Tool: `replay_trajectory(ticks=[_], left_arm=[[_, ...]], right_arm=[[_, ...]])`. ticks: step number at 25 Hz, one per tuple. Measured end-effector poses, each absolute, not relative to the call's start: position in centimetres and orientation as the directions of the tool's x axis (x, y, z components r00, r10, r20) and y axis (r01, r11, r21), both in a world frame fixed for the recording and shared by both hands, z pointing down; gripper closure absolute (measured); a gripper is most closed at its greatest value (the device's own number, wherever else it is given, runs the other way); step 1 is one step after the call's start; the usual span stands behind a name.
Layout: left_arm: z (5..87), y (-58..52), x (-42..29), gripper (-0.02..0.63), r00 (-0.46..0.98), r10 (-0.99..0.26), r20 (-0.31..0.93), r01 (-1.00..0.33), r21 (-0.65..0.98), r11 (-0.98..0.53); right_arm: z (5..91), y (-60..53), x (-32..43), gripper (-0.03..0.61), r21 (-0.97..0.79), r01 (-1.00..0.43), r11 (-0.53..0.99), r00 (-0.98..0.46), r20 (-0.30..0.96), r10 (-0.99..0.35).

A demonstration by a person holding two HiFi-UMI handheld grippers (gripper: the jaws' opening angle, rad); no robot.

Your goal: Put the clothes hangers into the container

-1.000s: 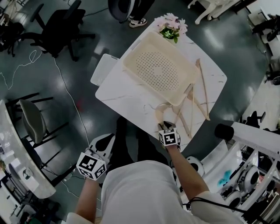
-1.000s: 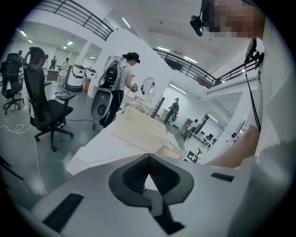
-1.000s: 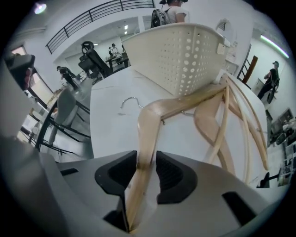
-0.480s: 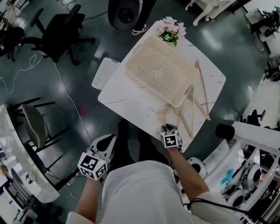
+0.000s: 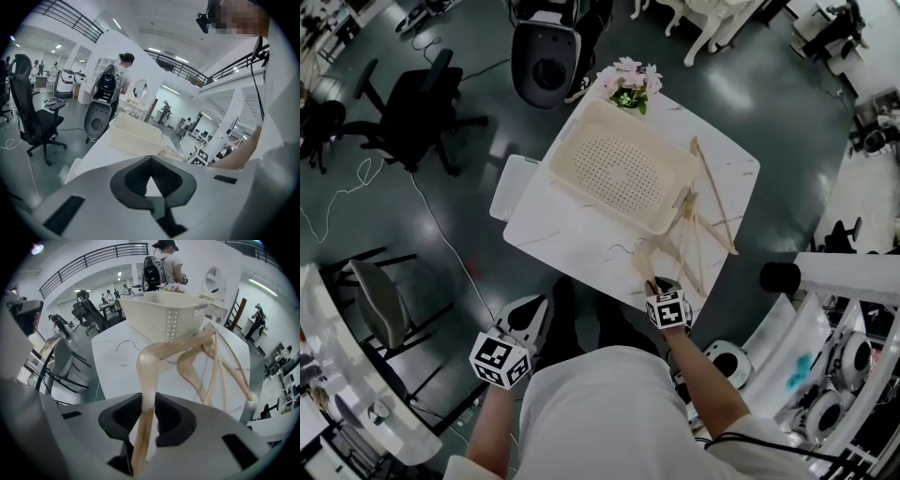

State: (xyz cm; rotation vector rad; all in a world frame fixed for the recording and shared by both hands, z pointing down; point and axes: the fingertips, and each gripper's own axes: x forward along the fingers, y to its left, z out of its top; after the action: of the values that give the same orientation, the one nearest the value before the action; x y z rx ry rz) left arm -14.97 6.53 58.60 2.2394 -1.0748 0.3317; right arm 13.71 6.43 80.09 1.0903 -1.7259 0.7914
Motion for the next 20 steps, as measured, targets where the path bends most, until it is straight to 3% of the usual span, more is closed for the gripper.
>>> replay_trajectory(ticks=[20], left_arm=[[56.5,5.8,-13.2,0.606,0.687,-0.578,0.441,-0.726,0.402,-0.558]], right_arm=[[71.3,6.6,14.7,0.48,-0.058,-0.898,0.435,-0.26,0.869,-0.421]])
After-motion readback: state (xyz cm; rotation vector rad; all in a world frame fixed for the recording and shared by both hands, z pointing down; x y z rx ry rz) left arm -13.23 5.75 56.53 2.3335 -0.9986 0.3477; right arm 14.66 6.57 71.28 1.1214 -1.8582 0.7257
